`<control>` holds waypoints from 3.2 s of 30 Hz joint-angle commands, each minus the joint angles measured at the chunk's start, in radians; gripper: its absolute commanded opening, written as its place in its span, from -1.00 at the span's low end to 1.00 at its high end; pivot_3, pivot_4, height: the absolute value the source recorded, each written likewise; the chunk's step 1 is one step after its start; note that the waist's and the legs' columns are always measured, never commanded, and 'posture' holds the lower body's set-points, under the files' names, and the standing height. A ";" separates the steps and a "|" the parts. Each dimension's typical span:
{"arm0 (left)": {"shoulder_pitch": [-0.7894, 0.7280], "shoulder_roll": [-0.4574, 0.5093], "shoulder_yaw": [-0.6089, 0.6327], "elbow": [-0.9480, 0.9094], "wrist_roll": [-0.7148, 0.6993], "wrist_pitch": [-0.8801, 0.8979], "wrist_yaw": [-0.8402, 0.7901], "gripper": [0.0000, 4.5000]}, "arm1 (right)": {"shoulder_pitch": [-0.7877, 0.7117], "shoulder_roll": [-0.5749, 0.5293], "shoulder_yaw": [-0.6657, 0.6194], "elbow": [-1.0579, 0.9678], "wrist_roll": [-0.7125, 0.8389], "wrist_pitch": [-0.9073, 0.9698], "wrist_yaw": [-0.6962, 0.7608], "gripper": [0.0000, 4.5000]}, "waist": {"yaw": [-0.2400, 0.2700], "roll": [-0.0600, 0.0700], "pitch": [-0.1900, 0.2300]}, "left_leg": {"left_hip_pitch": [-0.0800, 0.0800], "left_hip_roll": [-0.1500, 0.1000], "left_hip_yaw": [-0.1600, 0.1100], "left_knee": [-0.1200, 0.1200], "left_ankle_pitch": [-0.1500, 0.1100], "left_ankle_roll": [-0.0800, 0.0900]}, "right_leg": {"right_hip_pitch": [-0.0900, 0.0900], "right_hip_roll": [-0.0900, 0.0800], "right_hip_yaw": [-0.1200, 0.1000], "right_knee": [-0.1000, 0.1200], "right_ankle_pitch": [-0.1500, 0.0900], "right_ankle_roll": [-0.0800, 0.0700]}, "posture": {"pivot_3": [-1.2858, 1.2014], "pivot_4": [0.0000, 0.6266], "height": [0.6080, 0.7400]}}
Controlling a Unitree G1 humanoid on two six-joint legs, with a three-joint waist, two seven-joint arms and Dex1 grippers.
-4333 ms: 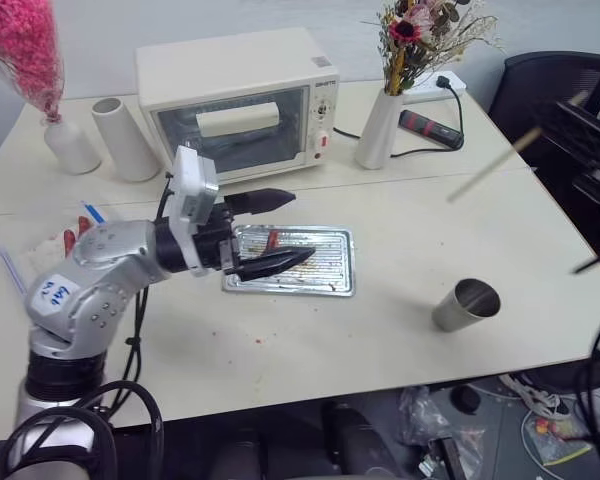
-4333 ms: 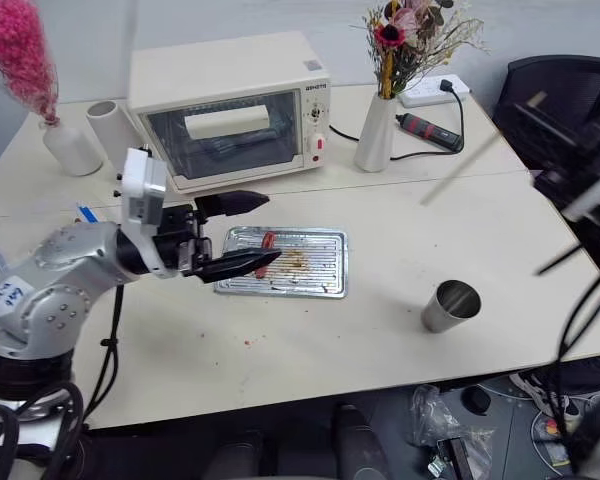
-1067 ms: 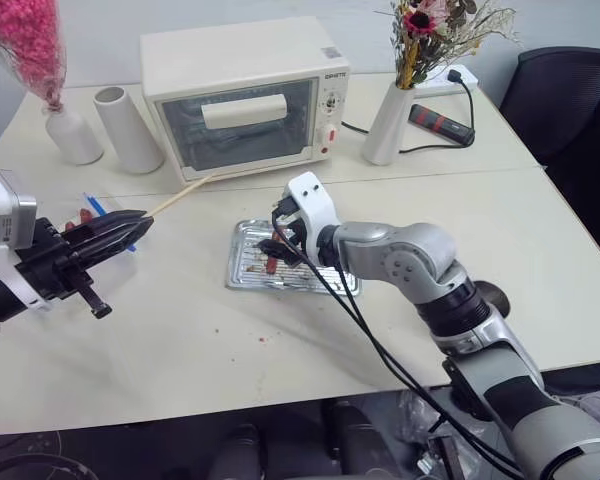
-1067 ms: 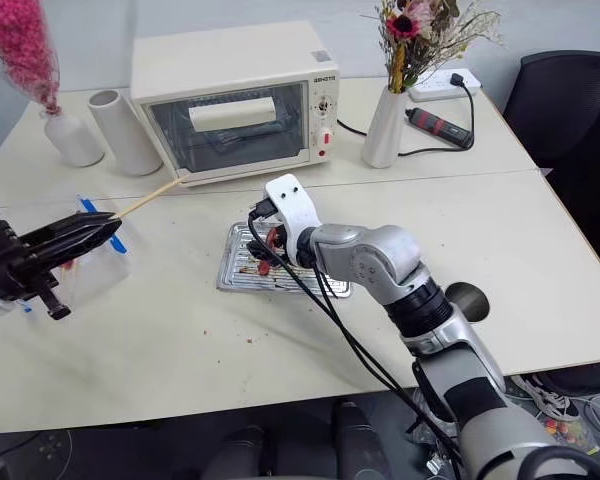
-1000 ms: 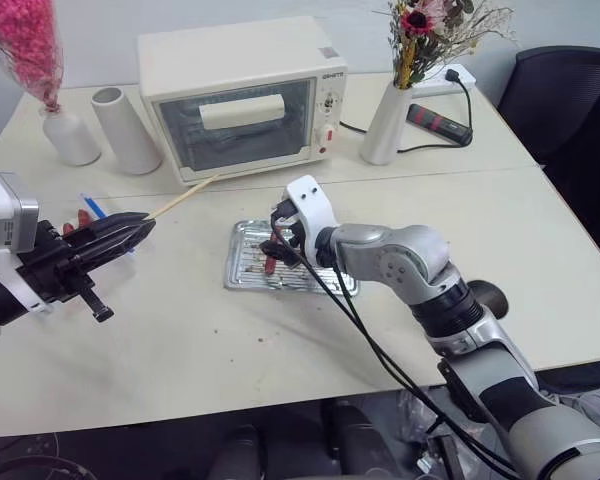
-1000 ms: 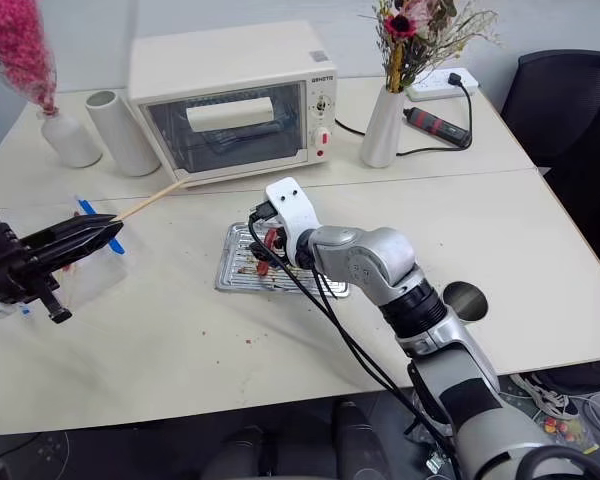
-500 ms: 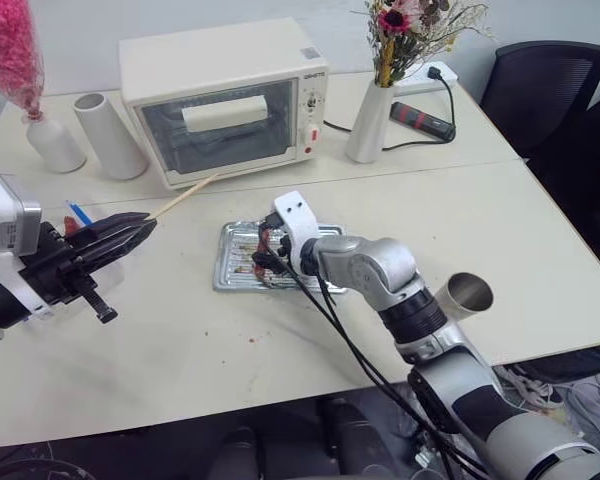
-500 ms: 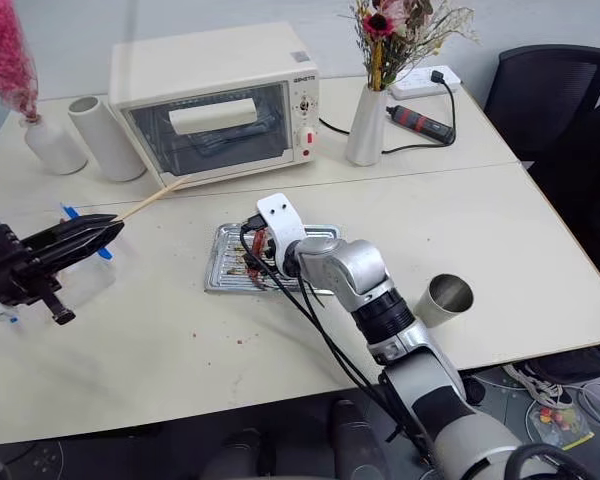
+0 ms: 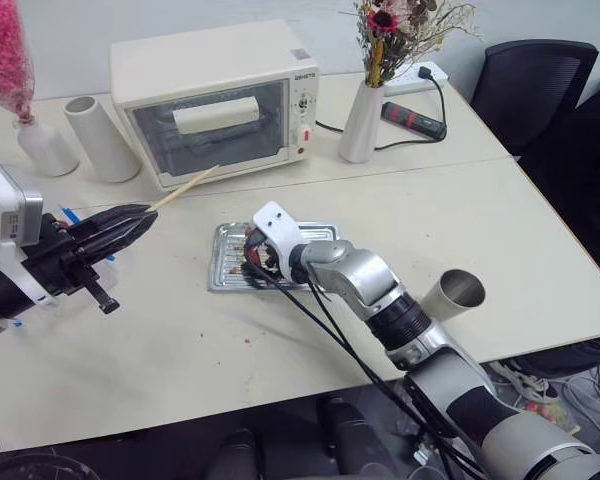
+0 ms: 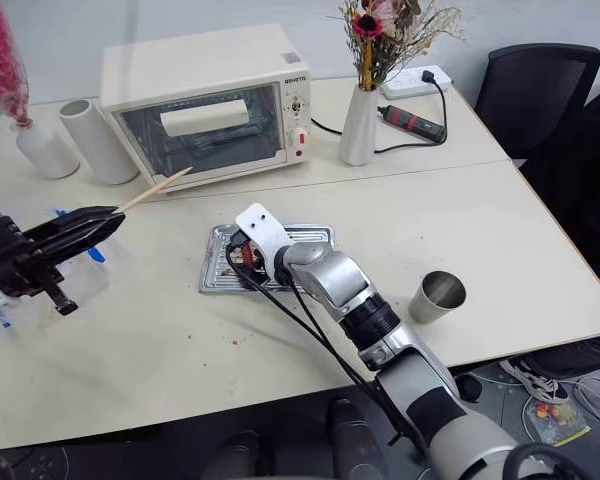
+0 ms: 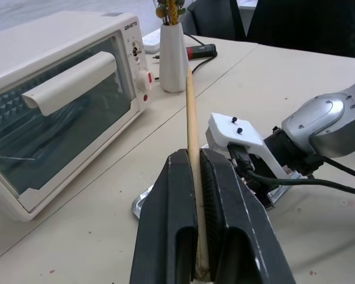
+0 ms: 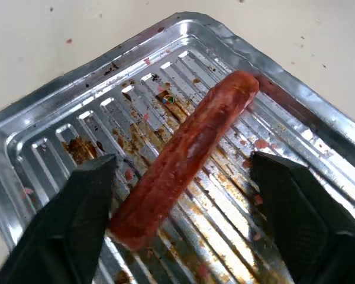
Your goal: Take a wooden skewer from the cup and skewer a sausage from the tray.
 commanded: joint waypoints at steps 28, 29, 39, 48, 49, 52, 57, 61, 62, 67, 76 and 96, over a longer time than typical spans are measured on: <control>-0.025 0.015 -0.029 0.021 0.044 -0.067 -0.009 -1.00 | -0.020 0.130 -0.142 0.211 -0.162 -0.107 0.037 -0.15 | -0.004 -0.003 -0.002 | 0.002 0.000 -0.003 0.000 0.003 -0.003 | 0.001 -0.001 -0.002 0.003 0.002 -0.004 | 0.03 -0.52 1.00; -0.026 0.014 -0.029 0.020 0.044 -0.068 -0.008 -1.00 | -0.019 0.130 -0.143 0.207 -0.163 -0.105 0.039 -0.15 | -0.004 -0.003 -0.002 | 0.002 0.000 -0.003 0.000 0.003 -0.003 | 0.001 -0.001 -0.003 0.003 0.002 -0.004 | 0.03 -0.52 1.00; -0.023 0.014 -0.033 0.018 0.047 -0.070 -0.007 -1.00 | -0.017 0.128 -0.140 0.214 -0.179 -0.124 0.064 -0.15 | -0.008 -0.003 -0.002 | 0.001 0.001 -0.003 0.000 0.003 -0.004 | 0.001 -0.001 -0.003 0.003 0.002 -0.004 | 0.03 -0.52 1.00; -0.020 0.014 -0.036 0.017 0.047 -0.067 -0.008 -1.00 | 0.012 0.101 -0.116 0.114 -0.179 -0.095 0.151 -0.70 | -0.009 -0.003 -0.002 | 0.001 0.001 -0.004 -0.001 0.003 -0.004 | 0.001 -0.001 -0.004 0.003 0.002 -0.004 | 0.03 -0.52 1.00; -0.020 0.015 -0.037 0.019 0.045 -0.066 -0.010 -1.00 | 0.018 0.082 -0.106 0.077 -0.177 -0.089 0.181 -0.70 | -0.009 -0.003 -0.002 | 0.001 0.001 -0.004 -0.001 0.003 -0.004 | 0.001 -0.001 -0.004 0.003 0.002 -0.004 | 0.03 -0.52 1.00; -0.020 0.023 -0.042 0.028 0.034 -0.058 -0.029 -1.00 | 0.025 -0.014 -0.080 -0.063 -0.156 -0.078 0.309 -0.70 | -0.006 -0.002 -0.001 | 0.000 0.001 -0.004 -0.001 0.003 -0.004 | 0.000 -0.001 -0.004 0.002 0.002 -0.004 | 0.03 -0.52 1.00; 0.005 0.063 -0.042 0.067 0.026 -0.045 -0.128 -1.00 | 0.007 -0.271 -0.086 -0.273 -0.058 -0.087 0.631 -0.70 | 0.007 -0.002 -0.001 | -0.001 -0.001 -0.005 -0.001 0.003 -0.003 | 0.001 0.000 -0.006 0.000 0.002 -0.004 | 0.03 -0.52 1.00; 0.043 0.110 -0.034 0.084 -0.003 -0.020 -0.247 -1.00 | -0.031 -0.476 -0.127 -0.355 0.053 -0.137 0.912 -0.70 | 0.009 -0.002 0.000 | -0.001 0.000 -0.005 -0.001 0.003 -0.002 | 0.001 0.001 -0.008 -0.002 0.002 -0.004 | 0.03 -0.52 1.00; 0.055 0.122 -0.033 0.084 -0.002 -0.017 -0.276 -1.00 | -0.044 -0.513 -0.142 -0.359 0.081 -0.161 0.973 -0.70 | 0.006 -0.002 0.000 | -0.001 0.000 -0.005 -0.001 0.002 -0.002 | 0.001 0.002 -0.008 -0.002 0.002 -0.004 | 0.03 -0.52 1.00; 0.085 0.163 -0.032 0.068 -0.012 -0.008 -0.383 -1.00 | -0.105 -0.623 -0.200 -0.285 0.157 -0.277 1.205 -0.70 | 0.006 -0.001 0.000 | 0.001 0.000 -0.004 -0.001 0.002 -0.002 | 0.001 0.004 -0.007 -0.003 0.001 -0.005 | 0.03 -0.52 1.00; 0.017 0.180 -0.094 0.035 -0.047 -0.003 -0.387 -1.00 | -0.138 -0.616 -0.208 -0.234 0.189 -0.287 1.203 -0.70 | 0.008 -0.001 0.000 | 0.001 0.001 -0.003 -0.001 0.003 -0.003 | 0.000 0.002 -0.006 -0.001 0.001 -0.006 | 0.03 -0.52 1.00; -0.059 0.198 -0.169 0.065 -0.005 -0.036 -0.420 -1.00 | -0.146 -0.641 -0.253 -0.384 0.343 -0.127 1.178 -0.70 | 0.032 -0.001 0.000 | 0.000 0.000 -0.003 -0.001 0.003 -0.003 | 0.000 0.002 -0.006 -0.001 0.001 -0.006 | 0.03 -0.52 1.00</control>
